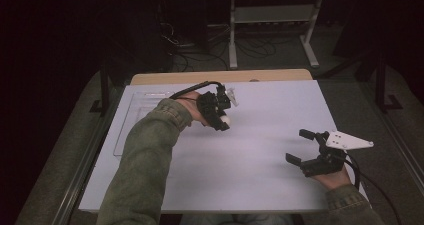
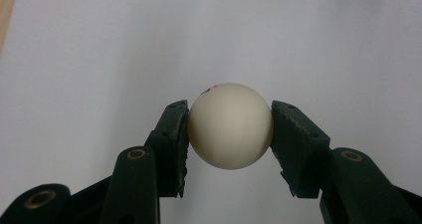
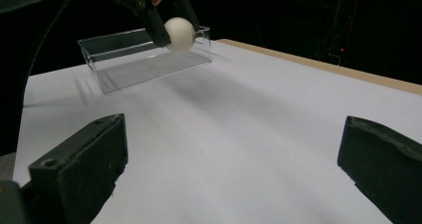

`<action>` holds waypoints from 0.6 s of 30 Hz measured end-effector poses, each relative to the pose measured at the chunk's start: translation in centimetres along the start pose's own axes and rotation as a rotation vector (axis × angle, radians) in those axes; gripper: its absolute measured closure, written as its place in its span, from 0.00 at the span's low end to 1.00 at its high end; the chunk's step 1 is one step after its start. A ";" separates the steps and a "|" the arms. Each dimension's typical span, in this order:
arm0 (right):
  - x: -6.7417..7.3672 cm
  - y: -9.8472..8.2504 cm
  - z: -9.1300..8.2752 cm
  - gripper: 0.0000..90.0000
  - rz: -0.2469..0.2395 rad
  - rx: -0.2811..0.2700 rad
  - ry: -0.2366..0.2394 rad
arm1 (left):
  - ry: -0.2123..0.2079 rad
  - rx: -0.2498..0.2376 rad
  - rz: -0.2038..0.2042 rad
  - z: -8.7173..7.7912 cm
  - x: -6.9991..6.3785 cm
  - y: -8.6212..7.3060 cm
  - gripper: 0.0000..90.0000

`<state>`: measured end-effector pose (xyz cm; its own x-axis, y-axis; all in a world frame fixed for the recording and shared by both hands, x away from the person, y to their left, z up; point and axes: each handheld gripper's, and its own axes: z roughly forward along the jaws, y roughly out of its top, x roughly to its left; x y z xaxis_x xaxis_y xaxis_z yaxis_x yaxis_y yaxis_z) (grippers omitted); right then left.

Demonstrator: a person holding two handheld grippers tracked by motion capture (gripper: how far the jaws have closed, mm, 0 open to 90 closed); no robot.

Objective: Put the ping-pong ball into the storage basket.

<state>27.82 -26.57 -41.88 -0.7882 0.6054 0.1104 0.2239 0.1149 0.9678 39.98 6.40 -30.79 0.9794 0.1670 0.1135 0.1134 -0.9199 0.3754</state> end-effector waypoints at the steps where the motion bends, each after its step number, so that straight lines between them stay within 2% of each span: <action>1: 0.0 0.0 0.0 0.00 -0.001 0.000 0.001 | 0.005 0.004 0.004 -0.4 0.0 0.0 0.57; 12: 0.3 0.0 -0.1 0.00 -0.001 0.003 -0.004 | 0.036 0.009 0.013 -5.1 -0.3 0.3 0.57; 18: 0.5 -0.1 -0.5 0.00 -0.003 0.002 -0.011 | 0.028 0.021 0.025 -5.9 -0.5 0.7 0.57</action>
<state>27.17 -26.67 -41.83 -0.7825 0.6137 0.1055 0.2231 0.1182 0.9676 38.54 7.79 -25.18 0.9769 0.1538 0.1483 0.0931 -0.9312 0.3524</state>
